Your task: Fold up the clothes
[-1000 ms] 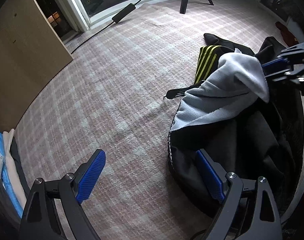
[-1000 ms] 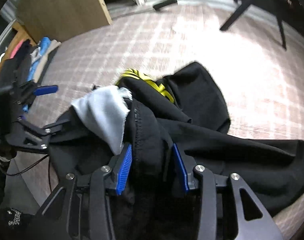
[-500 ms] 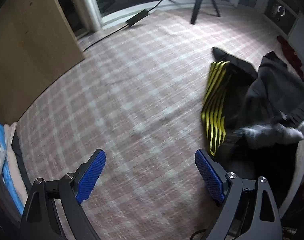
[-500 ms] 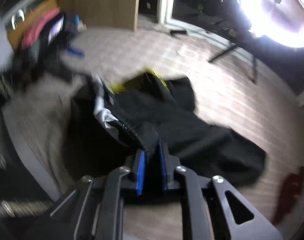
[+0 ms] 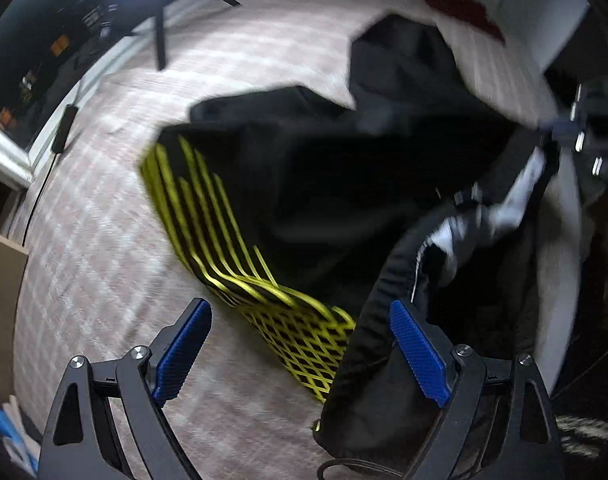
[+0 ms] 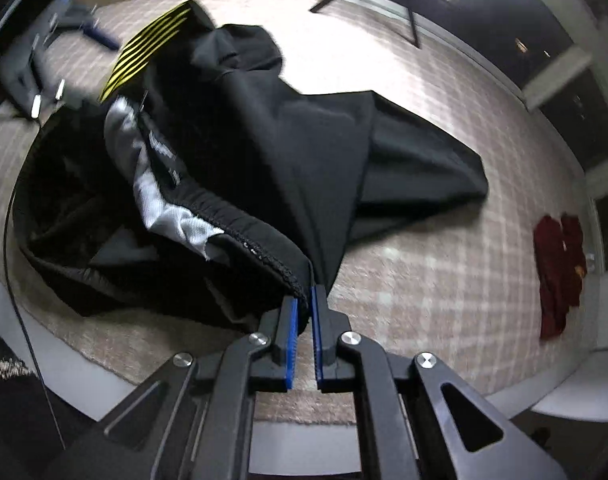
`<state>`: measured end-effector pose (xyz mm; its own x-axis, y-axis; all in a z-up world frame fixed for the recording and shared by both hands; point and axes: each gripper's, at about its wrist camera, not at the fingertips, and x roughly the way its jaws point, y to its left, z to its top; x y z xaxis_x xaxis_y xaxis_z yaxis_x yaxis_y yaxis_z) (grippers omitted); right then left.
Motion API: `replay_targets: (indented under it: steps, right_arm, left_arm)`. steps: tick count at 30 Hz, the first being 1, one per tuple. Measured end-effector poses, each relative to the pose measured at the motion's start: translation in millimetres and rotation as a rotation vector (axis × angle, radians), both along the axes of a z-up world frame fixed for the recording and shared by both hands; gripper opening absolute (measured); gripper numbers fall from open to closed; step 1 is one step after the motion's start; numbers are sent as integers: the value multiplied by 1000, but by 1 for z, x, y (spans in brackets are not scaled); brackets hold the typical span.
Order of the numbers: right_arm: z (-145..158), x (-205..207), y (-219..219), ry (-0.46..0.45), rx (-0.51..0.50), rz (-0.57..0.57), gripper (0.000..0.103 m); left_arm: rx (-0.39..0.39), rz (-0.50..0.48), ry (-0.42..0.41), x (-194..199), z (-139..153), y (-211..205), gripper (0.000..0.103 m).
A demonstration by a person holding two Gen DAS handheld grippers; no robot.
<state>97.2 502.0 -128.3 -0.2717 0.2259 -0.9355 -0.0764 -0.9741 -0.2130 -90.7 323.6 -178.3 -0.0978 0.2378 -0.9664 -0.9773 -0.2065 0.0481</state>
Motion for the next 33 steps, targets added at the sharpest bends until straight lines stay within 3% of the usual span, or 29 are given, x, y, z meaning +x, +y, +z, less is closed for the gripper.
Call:
replay_targets:
  steps: [2,3,6,7,8,10,16,20,22,25,31,33]
  right_arm:
    - [2,1,6,19,19,-27,6]
    - [3,1,8,29,32,-41,6]
    - [8,2,17,46,30,-86,6]
    - [10,3,21,51,13,-94,6]
    - [10,4,23,53,0,-98,6]
    - [8,3,24,52,-11,-94,6]
    - [3,0,12,35,-14,-66,6]
    - [8,3,12,33,-5,-57,6]
    - [9,5,13,33,-7,-60,6]
    - [8,8,16,33,-13,-68,6]
    - [8,9,14,37,-18,-62,6]
    - [9,10,16,39,-21,-65,6]
  left_arm:
    - [-14,-22,-4,11,-5,-4,62]
    - [-16,-29,-21,15,-5,-8,61]
    - [-6,-40,-20,26,5,-31,66]
    - [-6,-30,12,25,8,-40,76]
    - [-7,-18,44,21,11,-48,79]
    - [-10,9,108,13,15,-64,79]
    - [-14,59,105,-12,10,-68,79]
    - [-58,-21,198,-9,6,-62,79]
    - [-35,-33,213,-8,17,-69,80]
    - [-13,-31,182,-15,28,-74,82]
    - [29,10,-23,-35,34,-74,82]
    - [27,1,-42,-36,32,-73,82]
